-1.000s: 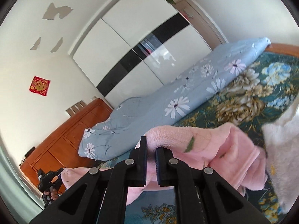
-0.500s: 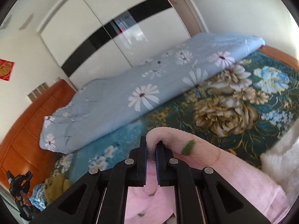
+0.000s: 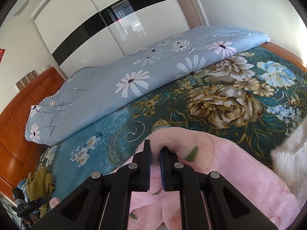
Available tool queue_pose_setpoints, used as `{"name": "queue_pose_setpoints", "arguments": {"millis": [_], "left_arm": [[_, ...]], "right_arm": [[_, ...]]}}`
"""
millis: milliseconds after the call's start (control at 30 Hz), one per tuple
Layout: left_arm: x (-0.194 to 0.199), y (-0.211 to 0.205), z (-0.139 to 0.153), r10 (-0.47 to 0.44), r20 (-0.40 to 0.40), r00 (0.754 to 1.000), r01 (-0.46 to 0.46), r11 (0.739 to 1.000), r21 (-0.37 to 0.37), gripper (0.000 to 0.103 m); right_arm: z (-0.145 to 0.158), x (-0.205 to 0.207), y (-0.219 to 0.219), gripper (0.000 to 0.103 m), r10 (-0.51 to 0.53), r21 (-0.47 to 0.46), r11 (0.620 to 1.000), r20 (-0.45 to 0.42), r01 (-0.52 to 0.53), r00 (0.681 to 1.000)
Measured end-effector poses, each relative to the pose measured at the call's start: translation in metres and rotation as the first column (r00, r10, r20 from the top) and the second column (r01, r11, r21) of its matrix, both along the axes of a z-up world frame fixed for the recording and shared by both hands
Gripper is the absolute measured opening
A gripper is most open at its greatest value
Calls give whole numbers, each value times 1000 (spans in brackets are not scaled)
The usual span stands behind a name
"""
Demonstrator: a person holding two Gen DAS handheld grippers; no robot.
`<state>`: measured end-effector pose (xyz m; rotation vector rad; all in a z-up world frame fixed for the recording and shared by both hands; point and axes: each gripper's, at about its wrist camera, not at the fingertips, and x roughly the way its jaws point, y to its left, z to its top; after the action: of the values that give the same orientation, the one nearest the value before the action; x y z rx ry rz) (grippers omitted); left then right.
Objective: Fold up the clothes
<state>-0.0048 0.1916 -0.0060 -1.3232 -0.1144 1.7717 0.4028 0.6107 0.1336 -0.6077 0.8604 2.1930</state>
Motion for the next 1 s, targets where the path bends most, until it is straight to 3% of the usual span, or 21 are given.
{"name": "queue_pose_setpoints", "arguments": {"millis": [67, 133, 167, 200, 267, 367, 533, 700, 833, 900, 1000], "left_arm": [[2, 3, -15, -17, 52, 999, 18, 1000, -17, 71], [5, 5, -19, -19, 47, 999, 19, 1000, 6, 69], [8, 5, -16, -19, 19, 1000, 19, 1000, 22, 55], [10, 7, -12, -20, -6, 1000, 20, 1000, 22, 31], [14, 11, -5, -28, -32, 999, 29, 999, 28, 14], [16, 19, 9, -18, -57, 998, 21, 999, 39, 11], [-30, 20, 71, 129, -116, 985, -107, 977, 184, 7], [-103, 51, 126, 268, -323, 908, -228, 961, 157, 6], [-169, 77, 121, 391, -375, 841, -392, 917, 75, 4], [-192, 80, 101, 419, -297, 858, -419, 906, 66, 3], [-200, 82, 67, 412, -213, 886, -412, 910, 47, 3]], "right_arm": [[-2, 4, 0, 9, -2, -6, 1000, 0, 2, 1000], [-5, 8, 0, 9, -6, -18, 1000, 0, 6, 1000], [-7, 10, 1, 9, -8, -22, 1000, 1, 8, 1000], [-8, 12, 1, 10, -10, -23, 1000, 2, 10, 1000], [-8, 16, 0, 10, -14, -21, 1000, 1, 14, 1000], [-6, 21, 3, 10, -20, -16, 1000, -6, 20, 1000], [19, 13, 20, 9, -48, 16, 999, -39, 49, 998], [47, -40, 59, 9, -39, 31, 999, -51, 41, 998], [27, -108, 98, 9, -67, -35, 997, -1, 67, 998], [5, -142, 111, 9, -67, -60, 996, 44, 70, 997], [-32, -180, 114, 9, -56, -103, 992, 124, 69, 991]]}}
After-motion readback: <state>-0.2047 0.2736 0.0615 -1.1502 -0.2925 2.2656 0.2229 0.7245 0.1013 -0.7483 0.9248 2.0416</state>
